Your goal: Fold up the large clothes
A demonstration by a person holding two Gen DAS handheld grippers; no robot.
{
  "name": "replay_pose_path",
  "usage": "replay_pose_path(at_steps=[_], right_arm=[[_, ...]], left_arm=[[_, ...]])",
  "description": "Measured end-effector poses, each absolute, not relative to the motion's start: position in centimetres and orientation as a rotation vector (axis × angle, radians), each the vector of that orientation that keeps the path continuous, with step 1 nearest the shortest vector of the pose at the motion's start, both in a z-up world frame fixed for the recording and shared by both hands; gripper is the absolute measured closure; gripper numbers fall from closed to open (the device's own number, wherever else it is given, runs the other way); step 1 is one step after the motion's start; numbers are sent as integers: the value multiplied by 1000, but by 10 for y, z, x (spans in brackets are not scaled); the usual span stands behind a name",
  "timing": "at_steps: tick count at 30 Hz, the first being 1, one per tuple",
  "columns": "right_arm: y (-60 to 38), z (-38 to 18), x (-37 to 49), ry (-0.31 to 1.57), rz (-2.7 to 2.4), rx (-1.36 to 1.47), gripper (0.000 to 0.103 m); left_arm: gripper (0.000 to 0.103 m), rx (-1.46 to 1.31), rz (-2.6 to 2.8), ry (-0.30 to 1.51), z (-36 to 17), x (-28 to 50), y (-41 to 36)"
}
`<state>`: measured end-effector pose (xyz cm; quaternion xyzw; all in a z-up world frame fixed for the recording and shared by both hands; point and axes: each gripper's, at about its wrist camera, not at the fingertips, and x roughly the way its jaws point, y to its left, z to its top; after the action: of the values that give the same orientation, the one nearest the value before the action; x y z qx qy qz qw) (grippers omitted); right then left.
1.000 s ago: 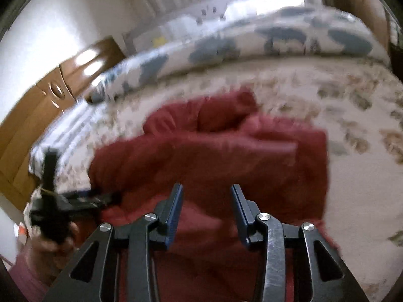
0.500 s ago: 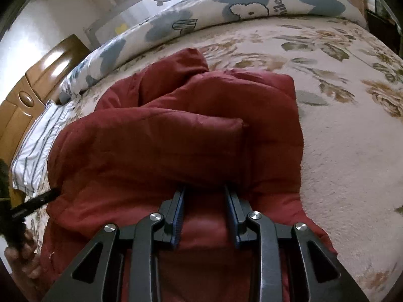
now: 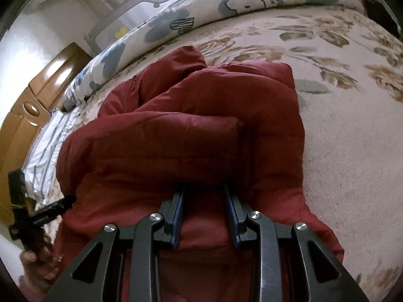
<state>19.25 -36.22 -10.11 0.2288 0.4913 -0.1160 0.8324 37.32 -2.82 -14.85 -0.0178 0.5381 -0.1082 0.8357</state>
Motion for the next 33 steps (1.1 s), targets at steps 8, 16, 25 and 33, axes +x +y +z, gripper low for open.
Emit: replay_pose_path(at_steps=[8, 16, 25, 33], right_arm=[[-344, -66, 168, 1022, -239, 456, 58], [-327, -45, 134, 1018, -206, 462, 49], [-302, -27, 93, 1028, -152, 429, 36], [-299, -17, 51, 1036, -158, 416, 32]], left_arm=[[29, -22, -217, 1105, -122, 345, -13], [29, -125, -210, 1098, -105, 305, 24], [29, -181, -224, 1089, -89, 252, 51], [29, -182, -246, 1106, -83, 199, 64]])
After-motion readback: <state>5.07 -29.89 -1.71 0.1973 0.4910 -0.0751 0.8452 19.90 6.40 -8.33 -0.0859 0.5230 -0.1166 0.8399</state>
